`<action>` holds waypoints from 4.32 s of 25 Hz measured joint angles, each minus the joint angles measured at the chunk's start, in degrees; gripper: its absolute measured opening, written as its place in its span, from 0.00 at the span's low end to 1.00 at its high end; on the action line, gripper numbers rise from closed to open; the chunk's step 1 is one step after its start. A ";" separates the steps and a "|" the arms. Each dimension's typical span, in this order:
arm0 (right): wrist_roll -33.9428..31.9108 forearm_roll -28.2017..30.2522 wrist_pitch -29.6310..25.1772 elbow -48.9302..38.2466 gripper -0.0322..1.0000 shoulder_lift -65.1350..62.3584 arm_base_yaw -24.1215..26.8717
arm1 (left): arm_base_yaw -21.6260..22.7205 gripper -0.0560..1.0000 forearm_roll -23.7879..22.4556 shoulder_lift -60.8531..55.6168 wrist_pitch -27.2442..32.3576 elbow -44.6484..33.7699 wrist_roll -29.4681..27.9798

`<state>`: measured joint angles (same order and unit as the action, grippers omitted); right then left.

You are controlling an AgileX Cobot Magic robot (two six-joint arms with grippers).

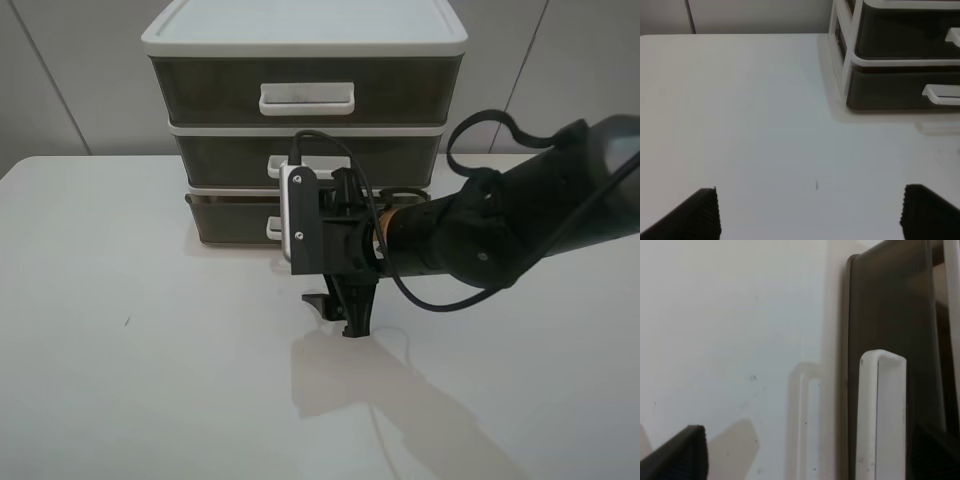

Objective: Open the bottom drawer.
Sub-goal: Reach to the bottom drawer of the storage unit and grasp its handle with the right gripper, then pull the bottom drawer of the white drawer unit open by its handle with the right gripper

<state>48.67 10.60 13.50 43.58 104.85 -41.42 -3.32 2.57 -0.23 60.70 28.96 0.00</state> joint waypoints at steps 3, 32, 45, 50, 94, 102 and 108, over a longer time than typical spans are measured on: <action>3.30 -4.87 2.50 0.02 0.81 2.61 0.11 | 0.00 0.76 0.00 0.00 0.00 0.00 0.00; 20.88 -20.20 18.93 0.26 0.72 12.83 0.36 | 0.00 0.76 0.00 0.00 0.00 0.00 0.00; 20.99 -20.09 20.31 2.36 0.69 14.40 0.36 | 0.00 0.76 0.00 0.00 0.00 0.00 0.00; 20.99 -20.09 20.19 2.36 0.64 14.81 0.36 | 0.00 0.76 0.00 0.00 0.00 0.00 0.00; 23.94 -37.69 21.88 -9.25 0.14 5.25 -14.18 | 0.00 0.76 0.00 0.00 0.00 0.00 0.00; 24.00 -43.60 22.13 -9.30 0.14 5.03 -18.99 | 0.00 0.76 0.00 0.00 0.00 0.00 0.00; 24.52 -44.08 22.80 -10.59 0.14 4.98 -20.37 | 0.00 0.76 0.00 0.00 0.00 0.00 0.00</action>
<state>73.19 -33.47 36.29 32.99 109.83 -61.79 -3.32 2.57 -0.23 60.70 28.96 0.00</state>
